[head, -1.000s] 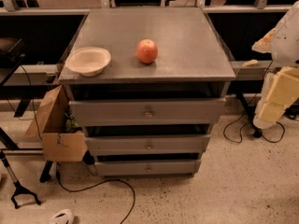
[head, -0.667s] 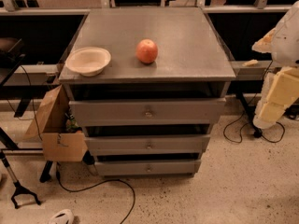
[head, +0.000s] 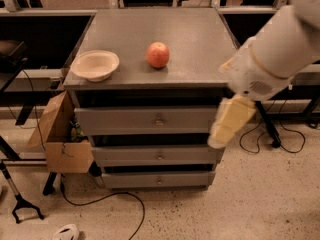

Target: Open top drawer

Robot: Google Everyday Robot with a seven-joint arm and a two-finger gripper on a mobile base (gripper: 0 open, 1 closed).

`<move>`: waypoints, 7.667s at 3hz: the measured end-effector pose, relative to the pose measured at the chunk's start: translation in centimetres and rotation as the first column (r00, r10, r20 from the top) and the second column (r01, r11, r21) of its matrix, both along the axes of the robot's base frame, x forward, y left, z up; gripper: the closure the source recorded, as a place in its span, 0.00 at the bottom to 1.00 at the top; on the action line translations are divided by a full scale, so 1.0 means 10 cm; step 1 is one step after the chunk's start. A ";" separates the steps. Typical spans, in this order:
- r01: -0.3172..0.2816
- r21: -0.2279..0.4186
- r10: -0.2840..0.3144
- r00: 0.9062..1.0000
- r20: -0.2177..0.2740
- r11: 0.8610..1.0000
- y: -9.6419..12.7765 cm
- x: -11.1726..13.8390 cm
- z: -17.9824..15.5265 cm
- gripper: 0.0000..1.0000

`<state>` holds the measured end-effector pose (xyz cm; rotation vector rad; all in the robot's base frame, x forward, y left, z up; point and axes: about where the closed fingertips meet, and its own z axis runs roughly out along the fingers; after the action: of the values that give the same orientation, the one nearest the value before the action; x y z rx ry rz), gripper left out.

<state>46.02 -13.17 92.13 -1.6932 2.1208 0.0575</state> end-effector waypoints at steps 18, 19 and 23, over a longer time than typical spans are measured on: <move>-0.158 0.303 0.193 0.977 -0.089 0.940 2.21 1.72 -2.44 0.50; -0.158 0.304 0.193 0.977 -0.089 0.940 2.21 1.72 -2.43 0.28; -0.259 0.315 0.294 0.953 -0.069 0.913 2.14 0.88 -2.62 0.26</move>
Offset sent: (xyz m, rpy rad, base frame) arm 0.1055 0.2087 -0.1369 0.2405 0.1148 0.1473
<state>54.84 8.23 65.97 -1.8194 1.8161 0.5490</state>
